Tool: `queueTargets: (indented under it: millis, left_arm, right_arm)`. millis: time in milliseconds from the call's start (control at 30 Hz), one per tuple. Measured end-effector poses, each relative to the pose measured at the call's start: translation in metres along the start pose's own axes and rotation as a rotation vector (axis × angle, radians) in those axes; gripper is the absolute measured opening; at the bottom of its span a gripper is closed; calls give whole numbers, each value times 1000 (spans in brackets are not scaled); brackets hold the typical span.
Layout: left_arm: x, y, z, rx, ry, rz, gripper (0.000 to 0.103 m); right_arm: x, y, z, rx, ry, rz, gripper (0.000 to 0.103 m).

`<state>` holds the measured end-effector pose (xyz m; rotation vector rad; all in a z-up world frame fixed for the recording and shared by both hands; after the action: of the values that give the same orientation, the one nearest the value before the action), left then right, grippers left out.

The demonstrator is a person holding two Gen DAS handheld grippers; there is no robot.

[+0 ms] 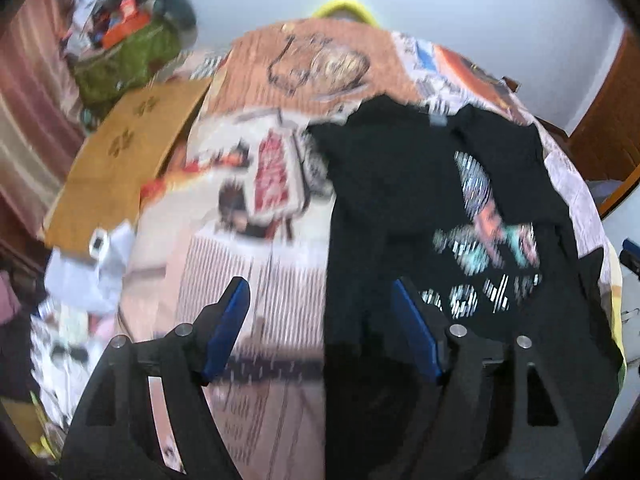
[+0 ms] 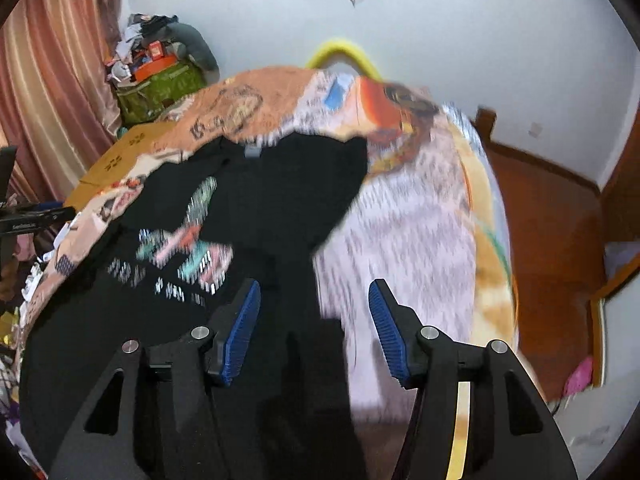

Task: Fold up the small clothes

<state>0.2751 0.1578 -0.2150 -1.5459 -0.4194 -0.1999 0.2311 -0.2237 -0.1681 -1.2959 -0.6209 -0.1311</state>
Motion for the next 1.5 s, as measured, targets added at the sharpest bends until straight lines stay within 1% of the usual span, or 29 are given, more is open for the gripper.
queueTargets:
  millis: [133,233,300,367,400,433,500,533,567,600,633,667,700,767,800,900,967,1067,1167,1233,1300,1333,1400,1433,1500]
  left_arm:
    - [-34,12,5,-39,-28,68,73]
    - [-58,21,-1,-68,-16,116,73]
    - [-72,25,-5,-81,-7,130,73]
    - [-80,24,-5,-96,-28,117,73]
    - [-82,24,-4,-105,-38,115,69]
    - [-84,22,-2,-129,-54,111,65]
    - [-85,20,-2,-160,-66,108,40]
    - [-86,19,-3,-168,-64,107,33]
    - [-86,18,-6,-178,-57,108,20]
    - [-85,17,-6,-179,-54,110,12]
    - [-84,17,-7,-176,-56,110,9]
    - [-82,17,-8,-176,-58,110,6]
    - [-80,17,-7,-174,-59,107,5]
    - [-74,13,-5,-146,-60,84,5]
    - [-69,9,-4,-132,-54,67,5]
    - [-48,-6,-2,-120,-42,0,5]
    - [-25,-16,-1,-96,-33,-50,4]
    - [7,-20,-2,-54,-26,-97,4]
    - [36,-14,-1,-52,-37,-106,5]
    - [47,-6,-3,-22,-30,-97,5]
    - [54,8,-4,22,-27,-65,5]
    - [54,14,-4,25,-33,-43,6]
    - [48,23,-2,-3,-35,2,15]
    - [42,24,-1,-14,-30,10,18]
    - [30,23,-1,-6,-14,11,42]
  right_arm:
    - [-30,13,-9,20,58,76,53]
    - [-46,22,-17,17,75,126,53]
    - [-53,27,-22,26,98,147,53]
    - [-57,30,-25,43,114,157,53]
    - [-57,32,-26,47,118,161,53]
    - [-57,35,-25,49,115,161,53]
    - [-54,37,-22,53,103,150,53]
    - [-52,39,-20,57,93,147,52]
    - [-51,41,-19,58,87,146,52]
    - [-49,44,-17,57,79,144,52]
    - [-46,48,-13,56,67,142,51]
    - [-46,50,-12,58,60,143,41]
    - [-45,53,-10,61,50,151,36]
    - [-44,56,-4,58,24,157,23]
    - [-43,55,-1,77,12,160,10]
    - [-40,42,7,72,-21,127,8]
    - [-34,28,10,106,-20,90,8]
    - [-21,5,12,128,-14,25,7]
    - [-10,-10,15,127,-12,-32,7]
    - [-5,-10,17,102,-7,-51,8]
    - [-3,-1,18,75,2,-38,10]
    - [-4,6,16,64,19,-16,12]
    - [-7,14,15,63,41,20,14]
    - [-10,17,14,66,50,38,18]
    - [-17,16,11,61,57,53,20]
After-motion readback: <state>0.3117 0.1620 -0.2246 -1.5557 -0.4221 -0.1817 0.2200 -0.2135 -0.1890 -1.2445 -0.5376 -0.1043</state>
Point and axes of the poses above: each gripper's, at about its wrist camera, not at the fingertips, and y roughly the way its jaws point, z to its left, x to its top, the point moved 2 cm from there along y, roughly the way its jaws point, and after that the axes turned 6 degrees about z, right-handed, at the moved point
